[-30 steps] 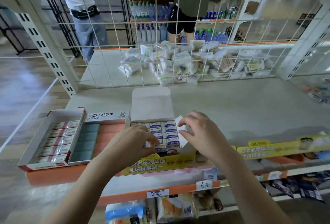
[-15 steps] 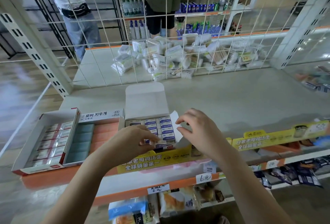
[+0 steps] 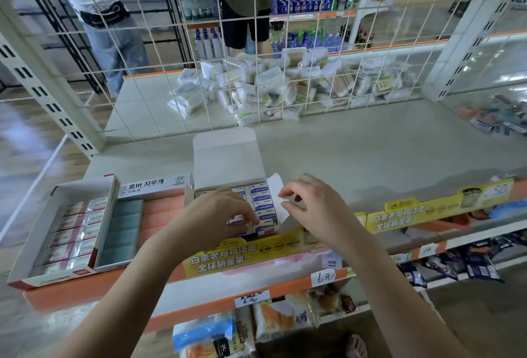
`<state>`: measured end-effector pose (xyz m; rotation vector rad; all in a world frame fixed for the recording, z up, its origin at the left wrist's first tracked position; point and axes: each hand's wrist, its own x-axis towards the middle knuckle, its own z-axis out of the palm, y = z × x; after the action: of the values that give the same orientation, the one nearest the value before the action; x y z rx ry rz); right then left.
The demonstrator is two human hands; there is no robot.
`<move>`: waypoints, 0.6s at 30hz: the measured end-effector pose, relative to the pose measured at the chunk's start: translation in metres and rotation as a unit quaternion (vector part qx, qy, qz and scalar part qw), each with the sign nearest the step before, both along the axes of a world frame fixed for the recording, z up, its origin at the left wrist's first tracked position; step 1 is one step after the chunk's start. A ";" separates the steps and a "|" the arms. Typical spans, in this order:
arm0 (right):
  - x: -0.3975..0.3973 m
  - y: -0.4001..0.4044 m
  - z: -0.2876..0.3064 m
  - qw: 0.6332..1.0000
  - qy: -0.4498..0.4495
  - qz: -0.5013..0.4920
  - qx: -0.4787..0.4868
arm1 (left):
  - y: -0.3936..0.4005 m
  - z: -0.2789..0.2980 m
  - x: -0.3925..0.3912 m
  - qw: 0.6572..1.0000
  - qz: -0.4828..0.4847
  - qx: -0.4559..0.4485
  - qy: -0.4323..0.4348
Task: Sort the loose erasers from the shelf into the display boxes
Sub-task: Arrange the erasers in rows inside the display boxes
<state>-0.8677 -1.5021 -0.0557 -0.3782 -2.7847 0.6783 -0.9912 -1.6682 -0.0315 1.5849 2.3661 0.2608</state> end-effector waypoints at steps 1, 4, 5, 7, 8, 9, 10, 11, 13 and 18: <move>0.000 0.000 -0.001 1.000 0.001 0.000 -0.001 | 0.002 -0.001 0.000 1.000 -0.003 0.006 0.004; 0.001 0.000 -0.003 1.000 0.004 0.002 -0.002 | 0.006 -0.006 0.001 0.999 -0.011 0.023 0.020; 0.001 -0.001 -0.003 1.000 0.004 0.002 -0.001 | 0.006 -0.008 0.000 0.999 -0.012 0.029 0.024; 0.001 -0.001 -0.003 1.000 0.006 -0.002 -0.001 | 0.006 -0.009 0.000 0.998 -0.017 0.042 0.031; 0.001 -0.001 -0.003 1.000 0.007 -0.005 -0.002 | 0.006 -0.009 0.000 0.998 -0.022 0.045 0.037; 0.001 -0.002 -0.003 1.000 0.007 -0.007 -0.002 | 0.007 -0.009 0.000 0.998 -0.028 0.041 0.044; 0.001 -0.002 -0.002 1.000 0.007 -0.007 -0.003 | 0.007 -0.008 0.001 0.997 -0.035 0.032 0.053; 0.001 -0.002 -0.001 1.000 0.005 -0.005 -0.004 | 0.008 -0.006 0.002 0.997 -0.043 0.019 0.062; 0.002 0.001 0.003 1.000 0.002 0.004 -0.006 | 0.011 -0.002 0.003 0.996 -0.059 -0.007 0.073; 0.010 0.028 0.023 1.000 -0.003 0.007 -0.011 | 0.042 0.023 0.001 0.992 -0.088 0.018 0.090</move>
<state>-0.8573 -1.4739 -0.0327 -0.3647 -2.7899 0.7127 -0.9905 -1.6266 -0.0085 1.8954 2.3412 0.1288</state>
